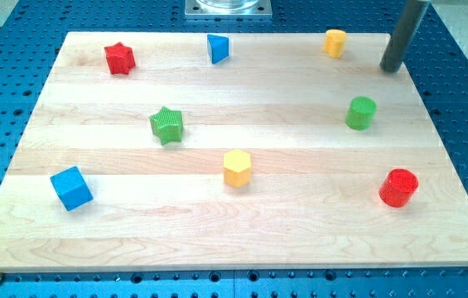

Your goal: Place the red circle vertically below the green circle

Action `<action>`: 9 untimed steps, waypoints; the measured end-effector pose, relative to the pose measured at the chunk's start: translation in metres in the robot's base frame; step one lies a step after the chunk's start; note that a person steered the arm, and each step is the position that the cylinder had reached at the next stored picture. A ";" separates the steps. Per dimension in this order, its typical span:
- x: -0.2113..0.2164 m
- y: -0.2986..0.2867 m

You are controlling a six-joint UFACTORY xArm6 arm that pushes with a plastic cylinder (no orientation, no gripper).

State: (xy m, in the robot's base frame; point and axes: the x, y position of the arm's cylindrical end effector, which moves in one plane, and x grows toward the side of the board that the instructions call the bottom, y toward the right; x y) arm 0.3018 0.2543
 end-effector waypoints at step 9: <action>0.118 -0.141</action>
State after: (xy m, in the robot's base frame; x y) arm 0.4193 0.1137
